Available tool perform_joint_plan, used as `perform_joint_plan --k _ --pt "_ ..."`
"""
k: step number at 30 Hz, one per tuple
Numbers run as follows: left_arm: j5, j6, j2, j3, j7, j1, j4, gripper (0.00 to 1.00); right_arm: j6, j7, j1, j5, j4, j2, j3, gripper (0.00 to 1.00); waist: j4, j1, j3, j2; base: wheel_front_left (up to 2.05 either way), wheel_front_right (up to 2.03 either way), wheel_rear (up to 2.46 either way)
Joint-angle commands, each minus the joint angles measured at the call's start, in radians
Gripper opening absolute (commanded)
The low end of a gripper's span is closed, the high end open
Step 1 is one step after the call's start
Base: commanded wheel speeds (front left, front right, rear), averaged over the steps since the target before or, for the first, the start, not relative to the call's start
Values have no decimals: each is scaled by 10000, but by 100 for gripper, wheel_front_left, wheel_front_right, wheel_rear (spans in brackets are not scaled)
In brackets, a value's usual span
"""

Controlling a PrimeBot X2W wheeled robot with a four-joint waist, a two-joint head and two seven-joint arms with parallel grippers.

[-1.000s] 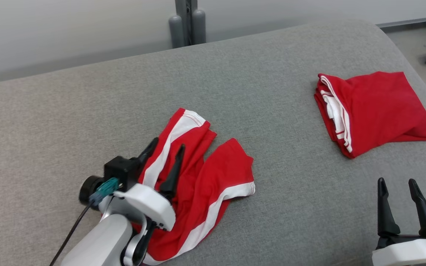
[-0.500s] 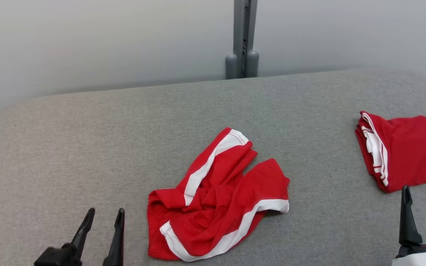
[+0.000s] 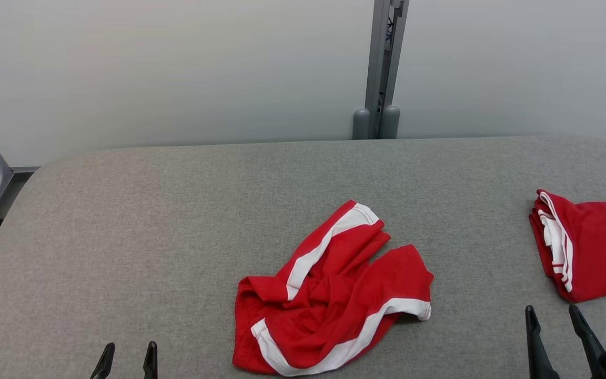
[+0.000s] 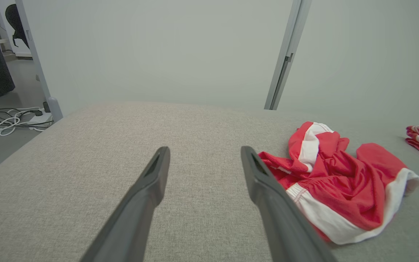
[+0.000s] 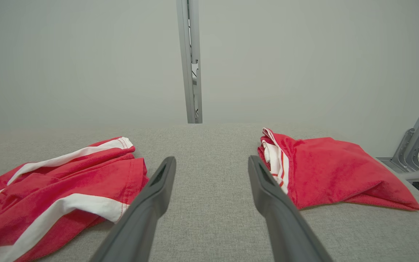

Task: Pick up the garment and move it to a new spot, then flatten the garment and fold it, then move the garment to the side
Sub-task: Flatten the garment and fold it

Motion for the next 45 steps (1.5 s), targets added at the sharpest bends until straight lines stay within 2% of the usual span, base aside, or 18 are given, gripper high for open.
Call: perform_joint_plan --k 1,10,18,21,24,26,29,35,40,45 --pt "267 -277 -150 261 -42 163 36 100 2 -47 103 66 47 -52 76 100 -8 0 -51 0 0 0 0" --pt "939 -1021 -749 944 -43 -6 130 100 2 -47 28 117 135 -52 193 100 -64 0 -106 0 0 0 0" --pt "1278 -1292 -986 1220 -43 -124 146 100 2 -45 -39 22 86 -52 256 100 -117 0 -107 0 0 0 0" --pt "1335 -1374 -1019 1089 -43 -292 25 100 2 -47 -165 -195 -163 -49 400 100 -149 0 -40 0 0 0 0" --pt "1184 -1438 -952 498 9 -564 208 100 2 -45 -417 -452 -486 -107 640 100 -151 0 148 0 0 0 0" --pt "1078 -1453 -713 -78 418 -972 270 100 2 -45 -610 -576 -423 -322 1005 100 -161 0 335 0 0 0 0" --pt "569 -1461 -454 -1200 1685 -1624 213 100 0 -16 -1122 -621 138 -853 1969 100 -172 0 902 0 0 0 0" --pt "-762 -1466 290 -2617 3983 -3078 171 100 0 911 -2660 -199 1295 -1756 3949 100 -259 0 2226 0 0 0 0" --pt "-1649 -1461 725 -3003 5178 -3540 -71 100 0 1159 -3468 215 1871 -2198 5095 100 -289 0 2855 0 0 0 0" --pt "-2039 -1462 1101 -3028 5527 -3607 -426 100 2 1093 -3610 463 2085 -2511 5623 100 -237 0 3131 0 0 0 0"
